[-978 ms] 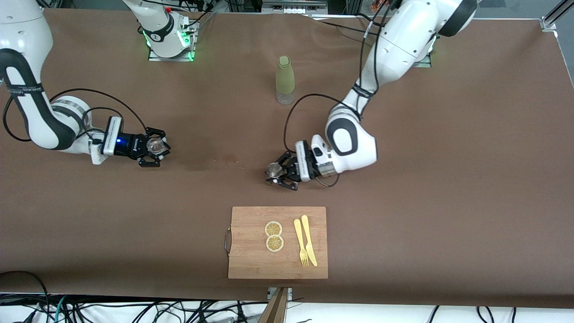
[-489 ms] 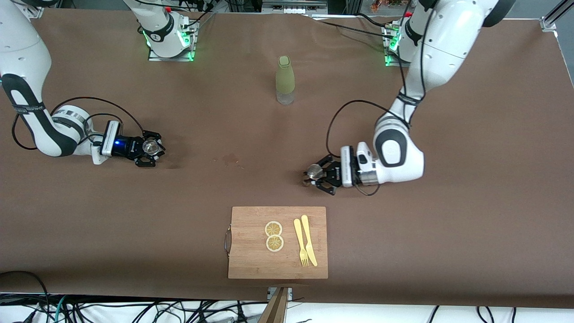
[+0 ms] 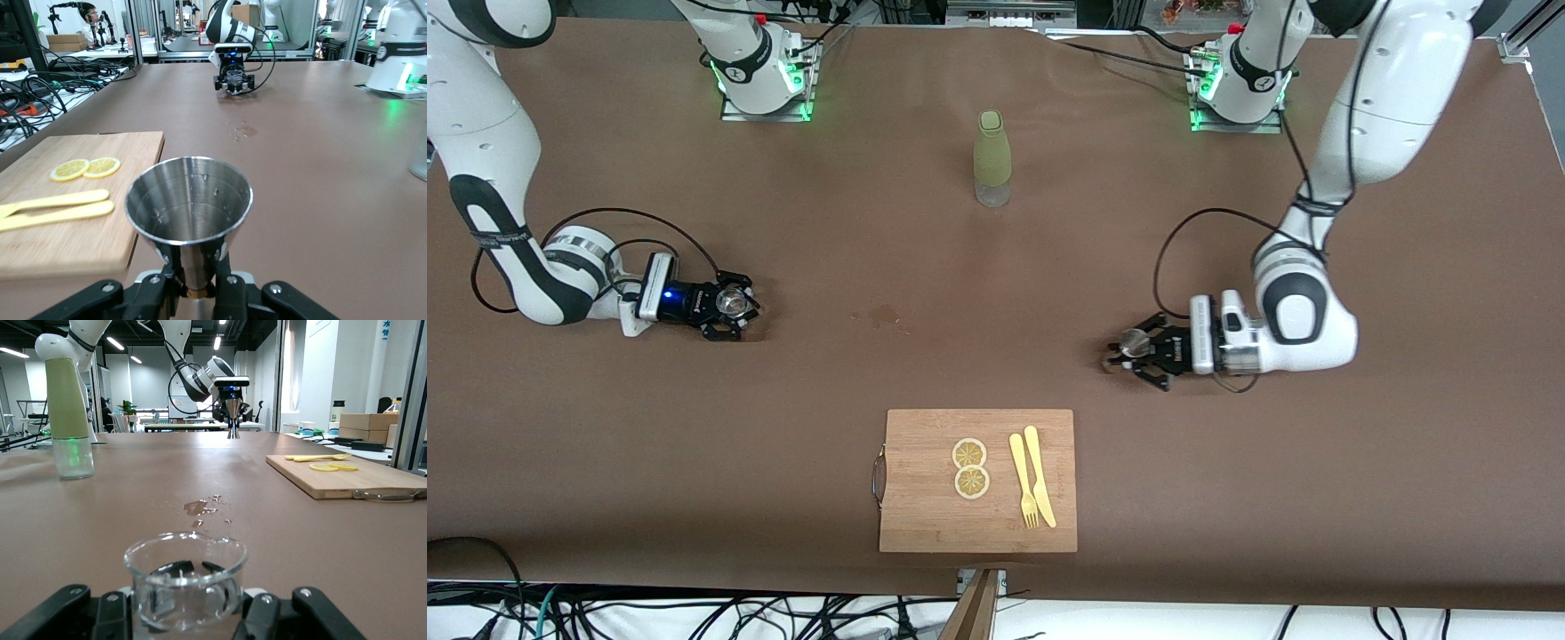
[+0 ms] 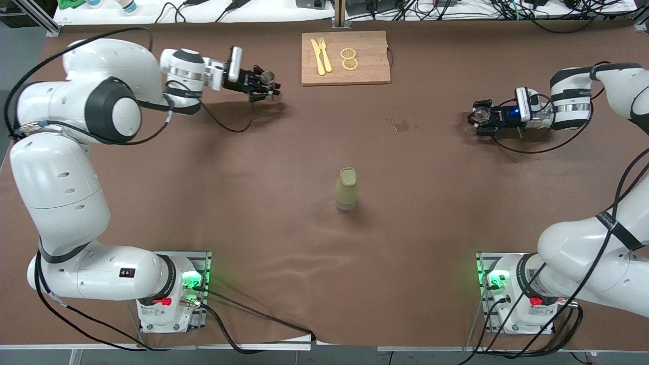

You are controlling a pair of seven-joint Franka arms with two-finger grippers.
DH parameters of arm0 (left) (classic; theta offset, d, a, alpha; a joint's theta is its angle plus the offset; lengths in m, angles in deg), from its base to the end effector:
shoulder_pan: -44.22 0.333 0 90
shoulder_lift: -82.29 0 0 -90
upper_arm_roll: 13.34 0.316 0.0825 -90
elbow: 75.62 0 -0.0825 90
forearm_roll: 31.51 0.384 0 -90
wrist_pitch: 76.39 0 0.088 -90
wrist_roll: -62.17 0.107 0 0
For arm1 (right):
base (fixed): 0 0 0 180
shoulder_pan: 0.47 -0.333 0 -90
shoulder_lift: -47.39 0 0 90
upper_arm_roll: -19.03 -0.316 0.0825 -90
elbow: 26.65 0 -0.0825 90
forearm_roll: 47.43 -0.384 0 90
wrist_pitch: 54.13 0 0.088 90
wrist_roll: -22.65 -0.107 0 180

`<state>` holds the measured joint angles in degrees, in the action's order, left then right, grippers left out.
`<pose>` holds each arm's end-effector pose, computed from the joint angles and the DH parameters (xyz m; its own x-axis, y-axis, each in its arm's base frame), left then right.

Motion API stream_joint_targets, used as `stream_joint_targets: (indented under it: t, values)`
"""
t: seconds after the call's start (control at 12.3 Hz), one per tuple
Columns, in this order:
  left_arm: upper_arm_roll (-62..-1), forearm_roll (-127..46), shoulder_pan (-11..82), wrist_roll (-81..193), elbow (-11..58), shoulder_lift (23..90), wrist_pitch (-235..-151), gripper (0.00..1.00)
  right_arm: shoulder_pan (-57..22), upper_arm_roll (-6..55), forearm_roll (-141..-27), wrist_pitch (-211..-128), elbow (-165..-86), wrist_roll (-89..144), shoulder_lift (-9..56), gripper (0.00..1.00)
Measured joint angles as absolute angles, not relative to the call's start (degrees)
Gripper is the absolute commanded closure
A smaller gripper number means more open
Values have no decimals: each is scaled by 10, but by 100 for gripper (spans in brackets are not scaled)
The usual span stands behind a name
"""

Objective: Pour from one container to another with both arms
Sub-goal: 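Lower the glass cup and open the right gripper while the left gripper lowers the jigger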

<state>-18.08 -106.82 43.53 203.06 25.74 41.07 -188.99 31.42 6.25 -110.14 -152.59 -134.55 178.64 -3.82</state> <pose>0.6236 -0.1191 0.1590 -0.0419 -0.3971 0.9168 -0.9989 0.0348 -0.0305 0.5227 -0.0850 0.0511 0.0065 0.1474 0.9890 0.9994 -0.0349 -0.0013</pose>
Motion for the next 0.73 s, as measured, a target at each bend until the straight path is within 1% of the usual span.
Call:
stream_joint_targets:
  t: [0.24,0.41,0.49,0.57,0.65,0.73]
  values:
    - [-153,-1013,480,2062,263,421,-1845,100,314,62,-1099,-1528,-1332,1790,-56,90]
    - [-134,-980,514,2082,265,422,-1812,100,314,62,-1092,-1527,-1323,1790,-64,77]
    - [-123,-965,530,2089,266,422,-1794,100,314,63,-1090,-1527,-1322,1790,-64,30]
    - [-107,-951,542,2097,266,422,-1780,100,315,63,-1089,-1527,-1322,1790,-64,5]
    - [-90,-940,549,2106,266,422,-1766,100,315,64,-1088,-1527,-1322,1790,-64,0]
    - [-71,-933,551,2114,267,422,-1752,100,315,65,-1087,-1527,-1322,1790,-64,0]
